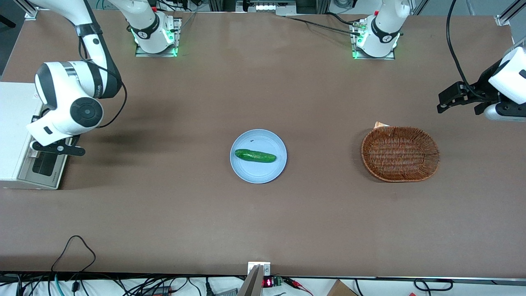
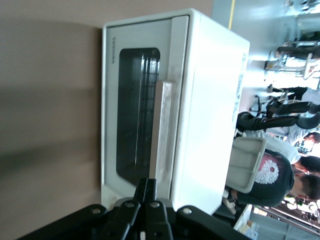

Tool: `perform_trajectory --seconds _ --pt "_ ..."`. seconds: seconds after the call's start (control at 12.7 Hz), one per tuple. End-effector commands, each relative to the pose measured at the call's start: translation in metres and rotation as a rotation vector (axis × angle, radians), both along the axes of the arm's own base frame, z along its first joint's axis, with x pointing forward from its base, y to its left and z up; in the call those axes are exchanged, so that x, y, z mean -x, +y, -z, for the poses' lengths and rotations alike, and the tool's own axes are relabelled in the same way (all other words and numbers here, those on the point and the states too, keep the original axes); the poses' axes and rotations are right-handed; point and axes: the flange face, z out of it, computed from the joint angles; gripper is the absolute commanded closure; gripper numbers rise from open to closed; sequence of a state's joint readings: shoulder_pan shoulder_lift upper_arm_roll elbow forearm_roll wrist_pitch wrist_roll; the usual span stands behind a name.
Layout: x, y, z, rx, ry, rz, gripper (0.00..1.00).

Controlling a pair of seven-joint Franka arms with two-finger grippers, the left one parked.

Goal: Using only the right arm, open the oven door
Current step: 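Move the right gripper down to the toaster oven door handle, then hook the right gripper on the door handle and pull it outward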

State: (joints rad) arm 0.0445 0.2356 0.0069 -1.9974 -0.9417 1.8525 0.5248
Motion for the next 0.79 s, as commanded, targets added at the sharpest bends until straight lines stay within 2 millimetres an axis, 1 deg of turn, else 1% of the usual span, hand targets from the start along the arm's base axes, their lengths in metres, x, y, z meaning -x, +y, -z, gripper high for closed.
perform_trajectory --seconds 0.0,0.08,0.31,0.47,0.71 --pt "0.001 -0.027 -0.004 0.03 -0.067 -0.045 1.0" --pt "0.001 -0.037 0.002 0.063 -0.083 -0.052 1.0" --pt "0.002 -0.041 0.028 0.107 -0.125 -0.048 1.0" --pt "0.001 -0.053 0.036 0.148 -0.141 -0.051 1.0" --pt "0.004 -0.055 0.047 0.16 -0.157 -0.041 1.0"
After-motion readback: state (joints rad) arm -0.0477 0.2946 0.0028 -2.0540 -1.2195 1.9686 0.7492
